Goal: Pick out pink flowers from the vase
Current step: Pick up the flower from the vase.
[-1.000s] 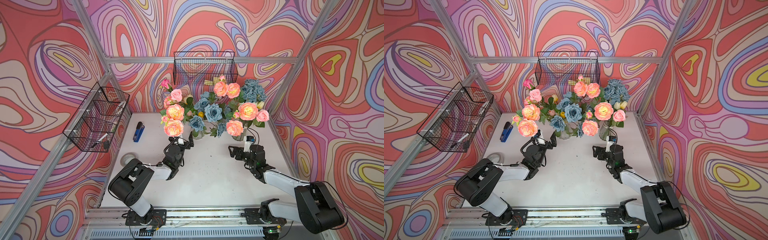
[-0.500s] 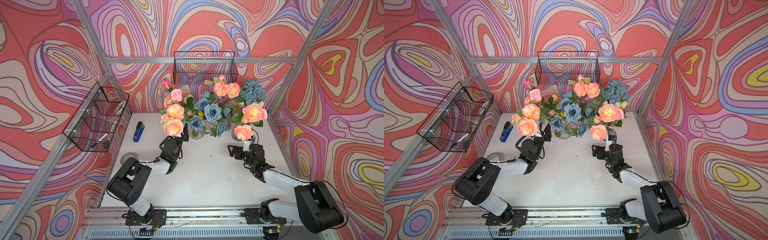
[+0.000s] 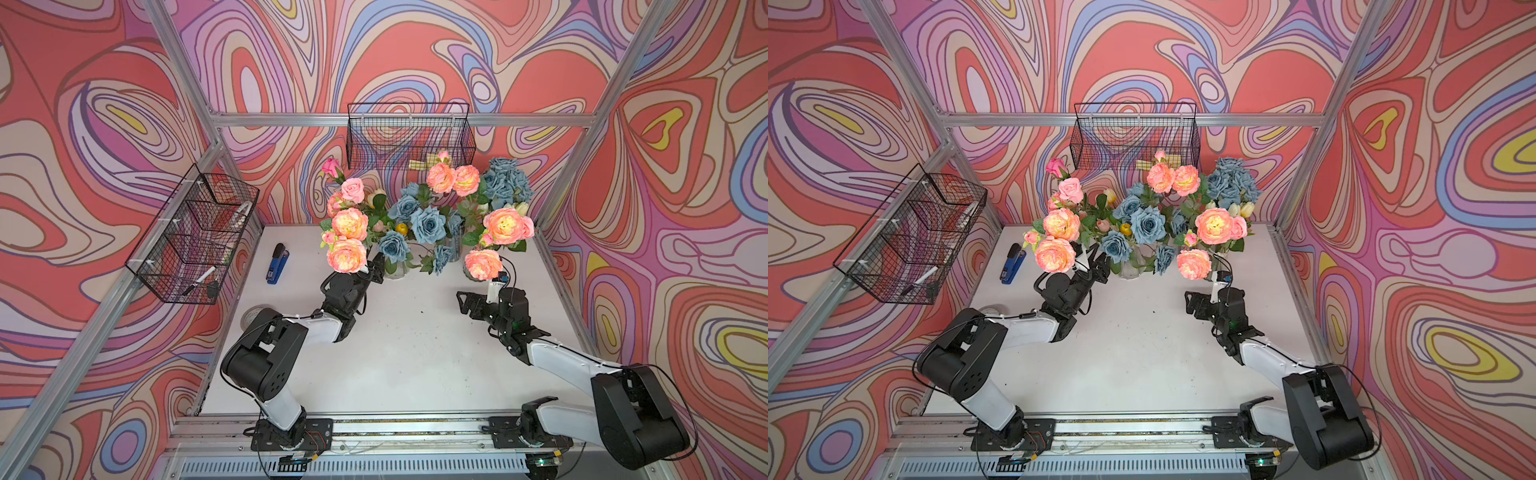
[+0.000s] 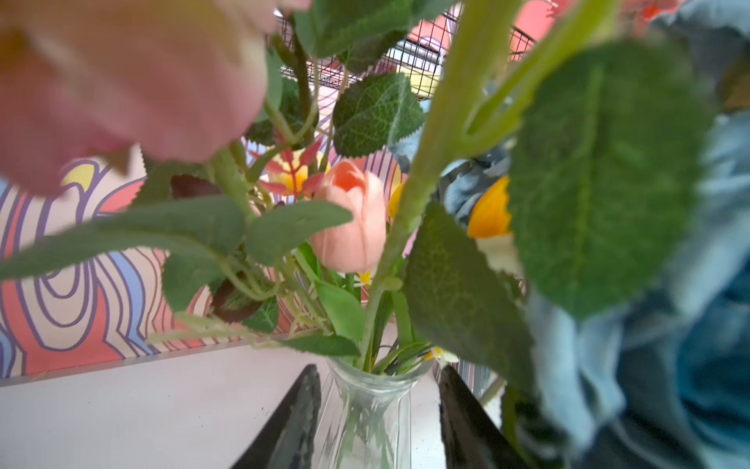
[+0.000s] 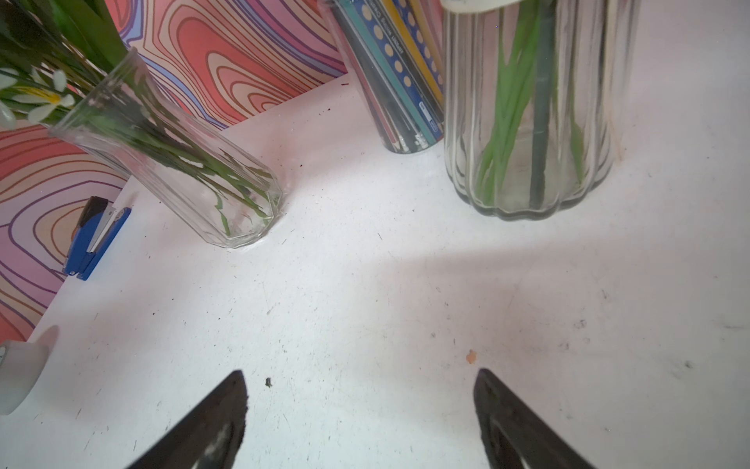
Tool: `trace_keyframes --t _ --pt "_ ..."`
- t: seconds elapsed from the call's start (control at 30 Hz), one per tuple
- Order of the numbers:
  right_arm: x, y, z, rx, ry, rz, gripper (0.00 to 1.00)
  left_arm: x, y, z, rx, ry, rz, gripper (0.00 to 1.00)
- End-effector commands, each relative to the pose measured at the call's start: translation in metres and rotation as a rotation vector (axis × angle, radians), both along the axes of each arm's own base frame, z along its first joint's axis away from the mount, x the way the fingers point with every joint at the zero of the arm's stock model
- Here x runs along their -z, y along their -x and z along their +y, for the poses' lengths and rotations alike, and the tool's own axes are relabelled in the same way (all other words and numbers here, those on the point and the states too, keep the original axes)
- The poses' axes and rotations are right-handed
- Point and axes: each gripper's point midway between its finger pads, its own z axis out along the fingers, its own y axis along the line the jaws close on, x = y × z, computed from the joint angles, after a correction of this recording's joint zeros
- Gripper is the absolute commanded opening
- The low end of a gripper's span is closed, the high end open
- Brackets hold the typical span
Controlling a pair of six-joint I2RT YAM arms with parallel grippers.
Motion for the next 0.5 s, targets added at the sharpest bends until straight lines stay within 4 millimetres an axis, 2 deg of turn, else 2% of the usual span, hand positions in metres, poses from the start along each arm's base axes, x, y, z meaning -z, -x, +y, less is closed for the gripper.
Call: trace_keyframes --t 0.0,0.27,0.47 --pt "-0.011 -0.007 0.001 0.002 0.018 -0.025 0.89 -0.025 -0.005 -0.001 0.005 0.029 -0.088 0.49" --pt "-0.014 -0.009 0.002 0.008 0.024 -0.021 0.89 -0.036 -0.02 -0.002 -0.005 0.045 -0.111 0.47" --pt "-0.017 -0.012 0.003 0.01 0.029 -0.026 0.88 -0.038 -0.019 -0.001 -0.004 0.053 -0.112 0.43"
